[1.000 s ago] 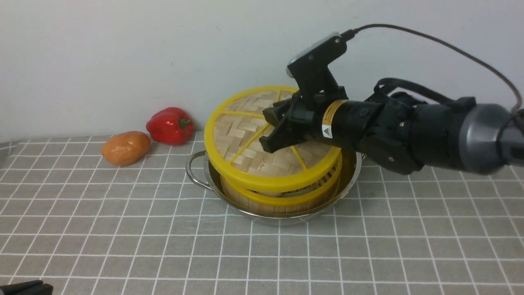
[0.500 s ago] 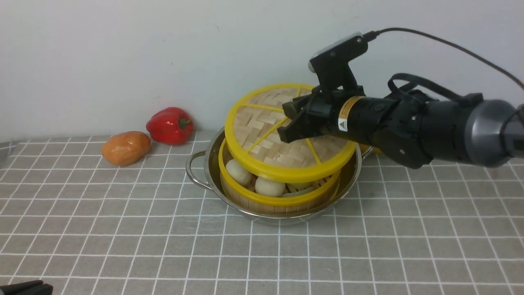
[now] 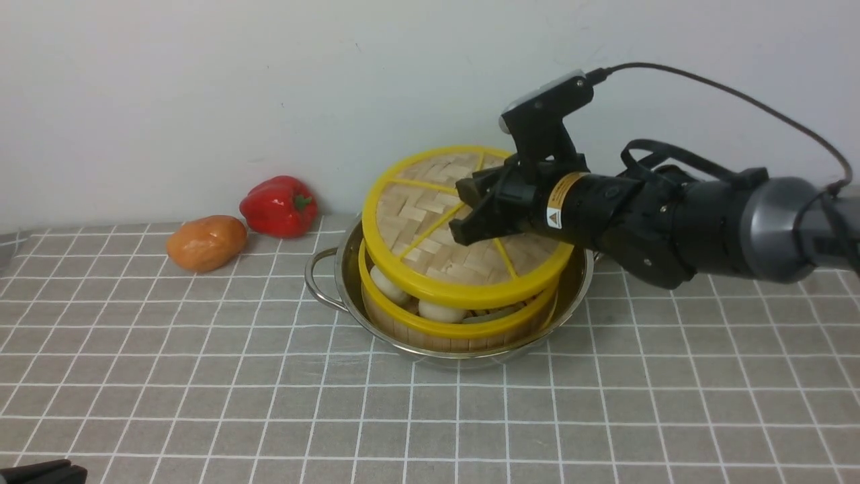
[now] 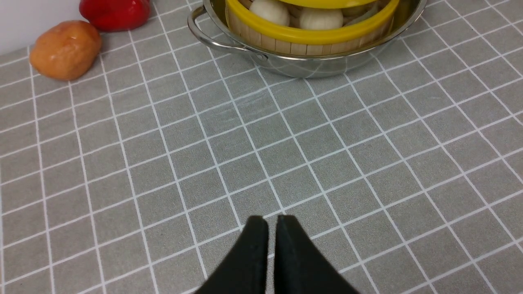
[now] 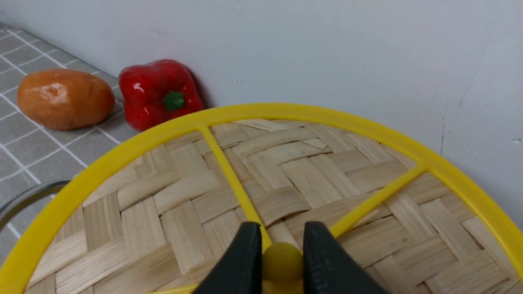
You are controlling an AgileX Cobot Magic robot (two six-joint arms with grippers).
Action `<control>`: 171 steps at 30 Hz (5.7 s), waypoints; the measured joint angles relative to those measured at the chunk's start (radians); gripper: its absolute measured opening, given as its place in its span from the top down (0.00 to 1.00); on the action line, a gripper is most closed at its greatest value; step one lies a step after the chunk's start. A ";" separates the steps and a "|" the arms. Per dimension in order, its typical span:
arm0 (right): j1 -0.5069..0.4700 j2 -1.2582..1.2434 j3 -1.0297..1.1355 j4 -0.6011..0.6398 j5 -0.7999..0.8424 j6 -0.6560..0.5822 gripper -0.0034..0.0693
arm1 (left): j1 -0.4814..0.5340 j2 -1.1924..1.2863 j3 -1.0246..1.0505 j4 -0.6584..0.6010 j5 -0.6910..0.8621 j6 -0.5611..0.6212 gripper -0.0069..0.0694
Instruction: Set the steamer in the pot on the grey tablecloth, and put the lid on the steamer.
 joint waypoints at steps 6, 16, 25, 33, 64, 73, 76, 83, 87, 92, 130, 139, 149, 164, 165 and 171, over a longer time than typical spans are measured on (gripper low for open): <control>0.000 0.000 0.000 0.002 0.026 0.000 0.76 | 0.000 0.000 0.000 0.000 0.000 0.000 0.88; 0.001 0.000 0.000 0.003 0.027 0.016 0.76 | 0.000 0.000 0.000 0.000 0.000 0.000 0.88; 0.041 0.002 0.000 -0.012 0.025 0.023 0.76 | 0.000 0.000 0.000 0.000 0.000 0.000 0.88; 0.039 0.043 0.000 -0.007 0.029 0.023 0.76 | 0.000 0.000 0.000 0.000 0.000 0.000 0.88; 0.003 0.044 0.000 0.000 0.012 -0.008 0.76 | 0.000 0.000 0.000 0.001 -0.001 0.000 0.88; 0.003 0.044 0.000 0.000 0.001 0.018 0.76 | 0.000 0.000 0.000 0.001 -0.001 0.000 0.88; 0.003 0.044 0.000 0.000 0.001 0.023 0.76 | 0.000 0.000 0.000 0.001 -0.001 0.000 0.88; 0.034 0.044 0.000 -0.005 0.006 0.023 0.76 | 0.000 0.000 0.000 0.001 -0.006 0.000 0.88; 0.038 0.044 0.000 -0.008 0.008 0.003 0.76 | 0.000 0.000 0.000 0.001 -0.010 0.000 0.88; 0.021 0.044 0.000 -0.008 0.027 0.000 0.76 | 0.000 0.000 0.000 0.001 -0.021 0.000 0.88; 0.019 0.070 -0.001 -0.004 -0.042 0.000 0.76 | 0.000 0.000 0.000 0.001 -0.029 0.001 0.88; 0.019 0.070 -0.001 -0.004 -0.044 0.000 0.76 | 0.000 0.000 0.000 0.001 -0.030 0.001 0.88; 0.019 0.070 -0.001 -0.004 -0.045 0.000 0.64 | 0.000 0.000 0.000 0.001 -0.030 0.004 0.88; 0.019 -0.022 0.000 -0.014 -0.069 0.000 0.20 | 0.000 0.000 0.000 0.001 -0.030 0.008 0.88; 0.019 -0.022 0.000 -0.014 -0.067 0.000 0.20 | 0.000 0.000 0.000 0.001 -0.030 0.008 0.88; 0.019 -0.348 -0.002 -0.103 0.107 -0.037 0.23 | 0.000 0.000 0.000 0.001 -0.078 0.010 0.88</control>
